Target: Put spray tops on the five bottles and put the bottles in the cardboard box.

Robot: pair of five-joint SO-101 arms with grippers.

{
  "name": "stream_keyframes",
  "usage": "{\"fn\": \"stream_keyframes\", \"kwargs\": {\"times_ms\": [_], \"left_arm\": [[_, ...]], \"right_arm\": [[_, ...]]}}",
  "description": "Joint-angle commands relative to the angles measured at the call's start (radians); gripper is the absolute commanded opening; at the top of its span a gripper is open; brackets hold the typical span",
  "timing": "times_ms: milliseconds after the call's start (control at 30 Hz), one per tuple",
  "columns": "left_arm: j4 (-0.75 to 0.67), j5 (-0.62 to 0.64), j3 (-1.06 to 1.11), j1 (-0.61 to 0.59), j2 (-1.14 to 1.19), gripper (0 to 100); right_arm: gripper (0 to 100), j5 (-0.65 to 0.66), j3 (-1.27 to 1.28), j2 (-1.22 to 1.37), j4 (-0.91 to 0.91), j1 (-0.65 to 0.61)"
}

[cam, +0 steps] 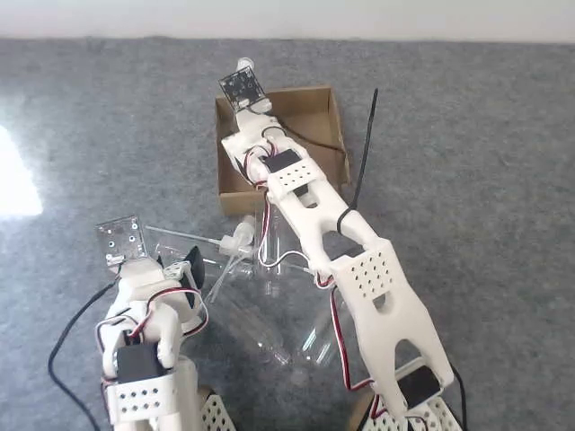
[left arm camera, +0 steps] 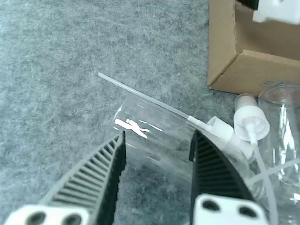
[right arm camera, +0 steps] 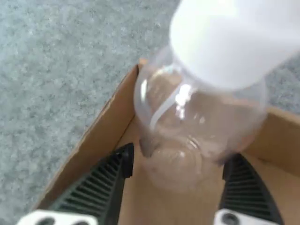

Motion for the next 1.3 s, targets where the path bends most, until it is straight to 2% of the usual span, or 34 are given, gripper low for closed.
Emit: {"fn": "stream_keyframes", "kwargs": {"times_ms": [0, 300, 833, 1000, 1267], "left_arm": [[0.005, 0.012, -0.008, 0.0, -0.011, 21], [0.005, 0.012, -0.008, 0.0, -0.011, 21], [0.005, 0.012, -0.008, 0.0, -0.011, 21], [0.005, 0.012, -0.008, 0.0, -0.011, 21], [0.005, 0.012, -0.008, 0.0, -0.011, 21]], "right_arm": [[26.6, 0.015, -0.021, -0.094, 0.035, -0.01], [26.5, 0.014, -0.021, -0.094, 0.03, -0.058], [26.4, 0.02, -0.021, -0.113, 0.045, -0.021], [26.4, 0.071, -0.021, -0.162, 0.173, -0.028], [26.4, 0.075, -0.021, -0.2, 0.285, -0.022]]}}
